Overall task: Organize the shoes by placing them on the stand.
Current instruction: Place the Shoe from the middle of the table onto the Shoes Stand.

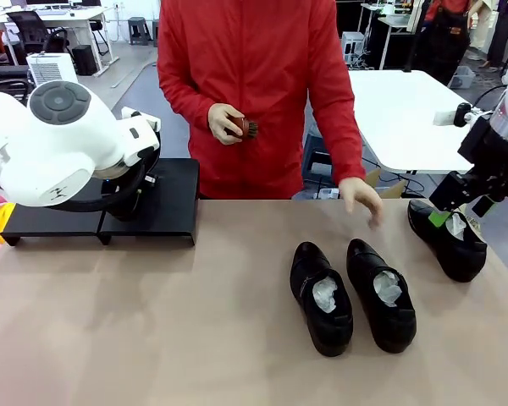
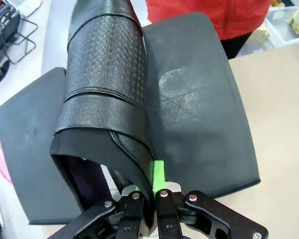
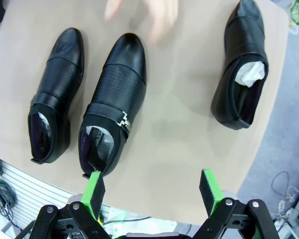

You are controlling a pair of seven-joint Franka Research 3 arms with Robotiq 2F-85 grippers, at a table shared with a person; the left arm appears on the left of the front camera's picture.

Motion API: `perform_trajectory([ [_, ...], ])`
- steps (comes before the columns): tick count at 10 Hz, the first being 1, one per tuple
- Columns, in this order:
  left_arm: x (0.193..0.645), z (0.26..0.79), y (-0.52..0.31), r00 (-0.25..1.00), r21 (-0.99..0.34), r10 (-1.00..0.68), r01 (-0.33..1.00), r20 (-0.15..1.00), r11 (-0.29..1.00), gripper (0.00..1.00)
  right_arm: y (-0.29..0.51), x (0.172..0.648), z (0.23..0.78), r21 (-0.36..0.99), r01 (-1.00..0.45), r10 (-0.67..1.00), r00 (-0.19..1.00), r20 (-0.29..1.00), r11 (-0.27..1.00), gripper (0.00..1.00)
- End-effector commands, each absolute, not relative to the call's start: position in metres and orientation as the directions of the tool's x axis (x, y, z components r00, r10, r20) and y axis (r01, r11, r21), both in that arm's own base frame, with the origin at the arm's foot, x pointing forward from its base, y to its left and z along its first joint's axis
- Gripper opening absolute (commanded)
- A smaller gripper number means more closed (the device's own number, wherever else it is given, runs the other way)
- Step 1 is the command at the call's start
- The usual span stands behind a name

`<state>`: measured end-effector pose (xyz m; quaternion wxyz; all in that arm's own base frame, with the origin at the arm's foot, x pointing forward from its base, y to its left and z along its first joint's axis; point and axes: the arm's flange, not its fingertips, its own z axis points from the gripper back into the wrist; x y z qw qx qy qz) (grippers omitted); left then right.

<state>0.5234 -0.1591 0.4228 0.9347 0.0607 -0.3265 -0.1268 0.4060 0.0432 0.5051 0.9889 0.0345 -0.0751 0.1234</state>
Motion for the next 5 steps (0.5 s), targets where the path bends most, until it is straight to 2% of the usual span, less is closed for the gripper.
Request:
perform_trajectory([
  [1, 0.531, 0.422, -0.168, 0.761, 0.221, -0.271, 0.171, 0.590, 0.960, 0.00, 0.043, 0.407, 0.507, 0.045, -0.245, 0.235, 0.959, 0.159, 0.968, 1.00],
  [5, 0.539, 0.410, -0.167, 0.775, 0.218, -0.260, 0.161, 0.577, 0.963, 0.00, 0.043, 0.407, 0.507, 0.045, -0.245, 0.235, 0.959, 0.159, 0.968, 1.00],
])
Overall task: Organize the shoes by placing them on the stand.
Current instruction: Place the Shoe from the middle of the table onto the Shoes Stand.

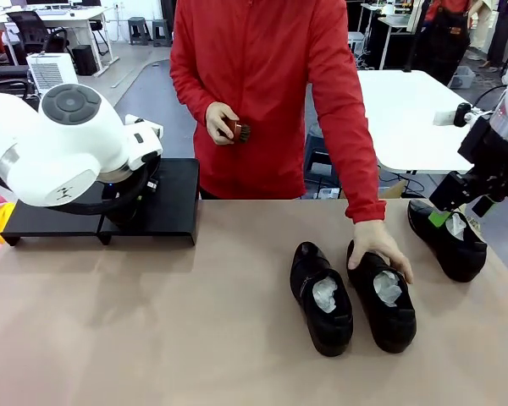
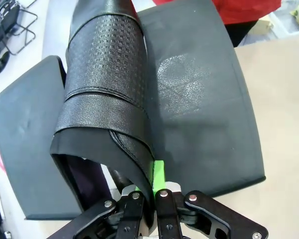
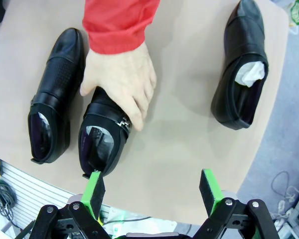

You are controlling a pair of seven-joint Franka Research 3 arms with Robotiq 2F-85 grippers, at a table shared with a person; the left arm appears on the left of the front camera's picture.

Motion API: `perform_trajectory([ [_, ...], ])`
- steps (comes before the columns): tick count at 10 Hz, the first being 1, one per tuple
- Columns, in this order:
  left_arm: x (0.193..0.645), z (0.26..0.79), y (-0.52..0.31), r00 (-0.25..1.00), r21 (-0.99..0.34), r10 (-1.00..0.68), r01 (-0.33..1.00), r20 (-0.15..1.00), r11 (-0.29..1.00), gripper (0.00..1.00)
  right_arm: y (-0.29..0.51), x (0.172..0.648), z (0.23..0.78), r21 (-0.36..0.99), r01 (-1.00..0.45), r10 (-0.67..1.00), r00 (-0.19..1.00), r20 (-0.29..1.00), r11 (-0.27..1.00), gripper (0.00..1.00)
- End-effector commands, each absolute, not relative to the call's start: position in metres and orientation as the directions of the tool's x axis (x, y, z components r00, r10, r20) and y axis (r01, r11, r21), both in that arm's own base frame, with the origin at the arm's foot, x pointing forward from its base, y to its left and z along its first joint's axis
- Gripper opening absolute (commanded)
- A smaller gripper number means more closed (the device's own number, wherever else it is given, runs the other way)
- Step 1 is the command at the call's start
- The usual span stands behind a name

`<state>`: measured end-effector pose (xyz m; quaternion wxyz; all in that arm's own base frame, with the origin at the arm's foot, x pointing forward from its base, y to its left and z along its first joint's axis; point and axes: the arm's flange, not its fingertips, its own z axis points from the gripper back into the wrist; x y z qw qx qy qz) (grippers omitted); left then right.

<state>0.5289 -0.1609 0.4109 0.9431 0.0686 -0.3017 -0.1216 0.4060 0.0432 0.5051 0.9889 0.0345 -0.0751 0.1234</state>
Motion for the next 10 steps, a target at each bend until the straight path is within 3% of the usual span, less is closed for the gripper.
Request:
perform_trajectory([
  [1, 0.5398, 0.4090, -0.1673, 0.775, 0.222, -0.262, 0.160, 0.574, 0.962, 0.00, 0.0429, 0.4070, 0.5068, 0.045, -0.245, 0.235, 0.959, 0.159, 0.968, 1.00],
  [4, 0.5405, 0.4096, -0.1675, 0.798, 0.227, -0.254, 0.151, 0.546, 0.962, 0.00, 0.0429, 0.4070, 0.5068, 0.045, -0.245, 0.235, 0.959, 0.159, 0.968, 1.00],
  [8, 0.5458, 0.4072, -0.1647, 0.810, 0.213, -0.212, 0.110, 0.547, 0.971, 0.74, 0.0429, 0.4070, 0.5068, 0.045, -0.245, 0.235, 0.959, 0.159, 0.968, 1.00],
  [10, 0.5415, 0.4131, -0.1612, 0.806, 0.180, -0.139, 0.040, 0.575, 0.983, 0.74, 0.0429, 0.4070, 0.5068, 0.045, -0.245, 0.235, 0.959, 0.159, 0.968, 1.00],
])
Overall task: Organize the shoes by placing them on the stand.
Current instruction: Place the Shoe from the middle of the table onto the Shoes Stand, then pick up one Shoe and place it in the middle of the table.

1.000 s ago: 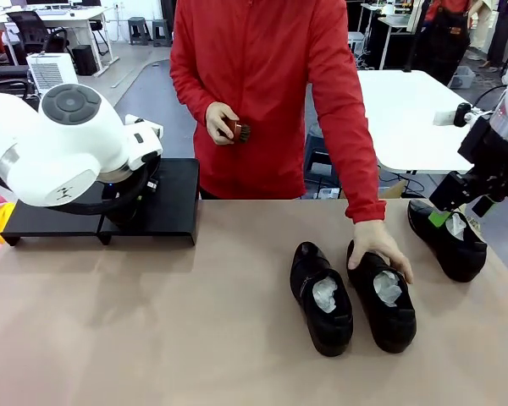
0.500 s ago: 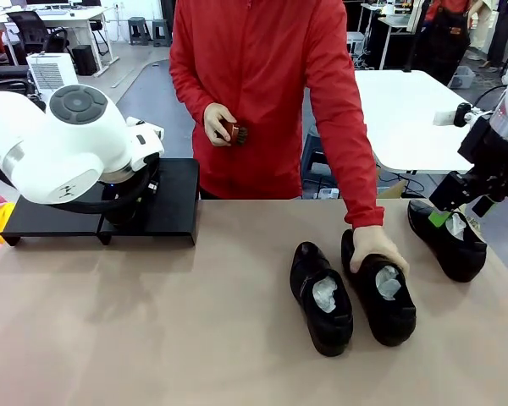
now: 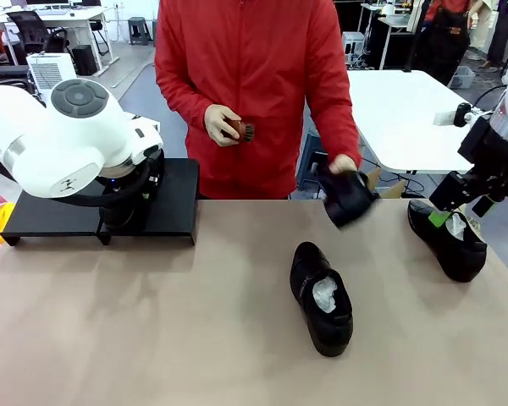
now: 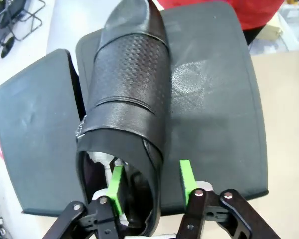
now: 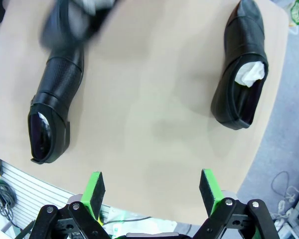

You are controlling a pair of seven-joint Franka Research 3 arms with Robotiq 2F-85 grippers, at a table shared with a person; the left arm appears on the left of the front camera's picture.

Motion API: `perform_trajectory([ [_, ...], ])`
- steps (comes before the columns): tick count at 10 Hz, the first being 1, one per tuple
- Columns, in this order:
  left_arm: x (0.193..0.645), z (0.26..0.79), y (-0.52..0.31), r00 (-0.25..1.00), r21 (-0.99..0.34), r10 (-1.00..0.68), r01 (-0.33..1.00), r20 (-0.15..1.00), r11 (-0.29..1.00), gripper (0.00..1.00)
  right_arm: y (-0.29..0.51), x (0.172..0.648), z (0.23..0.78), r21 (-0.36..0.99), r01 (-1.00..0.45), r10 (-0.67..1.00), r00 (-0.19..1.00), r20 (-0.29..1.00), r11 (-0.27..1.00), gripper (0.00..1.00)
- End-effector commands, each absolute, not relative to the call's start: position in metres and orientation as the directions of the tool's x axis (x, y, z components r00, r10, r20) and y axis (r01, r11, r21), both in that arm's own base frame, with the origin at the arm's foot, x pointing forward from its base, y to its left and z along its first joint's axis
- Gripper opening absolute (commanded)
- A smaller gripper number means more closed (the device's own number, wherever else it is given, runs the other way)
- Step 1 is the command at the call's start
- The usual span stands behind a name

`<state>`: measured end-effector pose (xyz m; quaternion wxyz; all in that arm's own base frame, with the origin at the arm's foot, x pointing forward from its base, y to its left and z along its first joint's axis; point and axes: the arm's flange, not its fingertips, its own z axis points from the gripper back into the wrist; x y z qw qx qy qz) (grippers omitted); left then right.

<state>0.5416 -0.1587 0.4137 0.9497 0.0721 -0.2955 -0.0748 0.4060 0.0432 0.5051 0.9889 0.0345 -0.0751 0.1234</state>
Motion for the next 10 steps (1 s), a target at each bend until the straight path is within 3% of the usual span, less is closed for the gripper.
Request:
perform_trajectory([
  [1, 0.5336, 0.4213, -0.1599, 0.790, 0.168, -0.126, 0.030, 0.601, 0.985, 0.74, 0.0429, 0.4070, 0.5068, 0.045, -0.245, 0.235, 0.959, 0.159, 0.968, 1.00],
  [2, 0.5416, 0.4137, -0.1587, 0.814, 0.181, -0.185, 0.099, 0.551, 0.978, 0.74, 0.0429, 0.4070, 0.5068, 0.045, -0.245, 0.235, 0.959, 0.159, 0.968, 1.00],
  [10, 0.5416, 0.4137, -0.1587, 0.814, 0.181, -0.185, 0.099, 0.551, 0.978, 0.74, 0.0429, 0.4070, 0.5068, 0.045, -0.245, 0.235, 0.959, 0.159, 0.968, 1.00],
])
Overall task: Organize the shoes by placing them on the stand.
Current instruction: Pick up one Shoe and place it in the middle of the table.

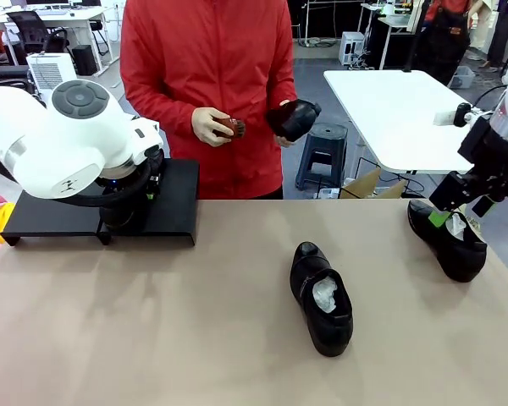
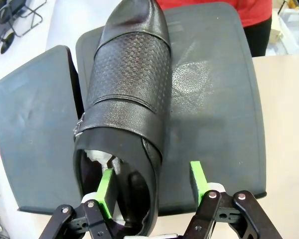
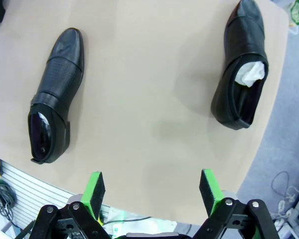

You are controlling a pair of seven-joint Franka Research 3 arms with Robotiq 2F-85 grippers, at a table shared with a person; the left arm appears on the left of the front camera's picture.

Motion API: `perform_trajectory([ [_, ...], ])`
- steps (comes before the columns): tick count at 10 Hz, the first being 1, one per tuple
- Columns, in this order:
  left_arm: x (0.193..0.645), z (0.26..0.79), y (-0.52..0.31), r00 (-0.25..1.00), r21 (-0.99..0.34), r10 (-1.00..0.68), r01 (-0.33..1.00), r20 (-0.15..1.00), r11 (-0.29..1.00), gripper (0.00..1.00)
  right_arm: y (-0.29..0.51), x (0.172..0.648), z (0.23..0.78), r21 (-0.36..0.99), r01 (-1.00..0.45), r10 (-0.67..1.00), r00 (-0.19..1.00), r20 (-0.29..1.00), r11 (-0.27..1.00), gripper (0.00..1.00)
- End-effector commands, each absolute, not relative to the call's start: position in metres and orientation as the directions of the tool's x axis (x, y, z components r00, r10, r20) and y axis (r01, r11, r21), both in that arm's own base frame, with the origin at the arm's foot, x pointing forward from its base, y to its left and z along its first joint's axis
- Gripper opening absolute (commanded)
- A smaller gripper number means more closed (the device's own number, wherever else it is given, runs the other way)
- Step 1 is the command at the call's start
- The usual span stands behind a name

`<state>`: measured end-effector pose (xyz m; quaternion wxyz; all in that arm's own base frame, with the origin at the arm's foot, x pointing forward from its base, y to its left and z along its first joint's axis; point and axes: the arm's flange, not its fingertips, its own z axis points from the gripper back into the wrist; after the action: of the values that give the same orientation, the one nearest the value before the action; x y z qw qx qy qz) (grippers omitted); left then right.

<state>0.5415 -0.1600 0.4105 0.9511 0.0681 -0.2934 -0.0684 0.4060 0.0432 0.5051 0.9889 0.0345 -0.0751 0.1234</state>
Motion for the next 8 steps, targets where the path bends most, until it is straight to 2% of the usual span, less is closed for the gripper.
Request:
perform_trajectory([
  [1, 0.542, 0.414, -0.159, 0.814, 0.181, -0.185, 0.099, 0.551, 0.978, 0.74, 0.043, 0.407, 0.507, 0.045, -0.245, 0.235, 0.959, 0.159, 0.968, 1.00],
  [3, 0.541, 0.411, -0.160, 0.818, 0.170, -0.170, 0.090, 0.549, 0.981, 0.74, 0.043, 0.407, 0.507, 0.045, -0.245, 0.235, 0.959, 0.159, 0.968, 1.00],
  [4, 0.535, 0.428, -0.163, 0.786, 0.180, -0.135, 0.030, 0.604, 0.983, 0.74, 0.043, 0.407, 0.507, 0.045, -0.245, 0.235, 0.959, 0.159, 0.968, 1.00],
  [6, 0.502, 0.457, -0.177, 0.729, 0.215, -0.142, -0.008, 0.670, 0.977, 0.74, 0.043, 0.407, 0.507, 0.045, -0.245, 0.235, 0.959, 0.159, 0.968, 1.00],
  [8, 0.451, 0.482, -0.199, 0.759, 0.170, -0.112, 0.002, 0.641, 0.985, 0.74, 0.043, 0.407, 0.507, 0.045, -0.245, 0.235, 0.959, 0.159, 0.968, 1.00],
])
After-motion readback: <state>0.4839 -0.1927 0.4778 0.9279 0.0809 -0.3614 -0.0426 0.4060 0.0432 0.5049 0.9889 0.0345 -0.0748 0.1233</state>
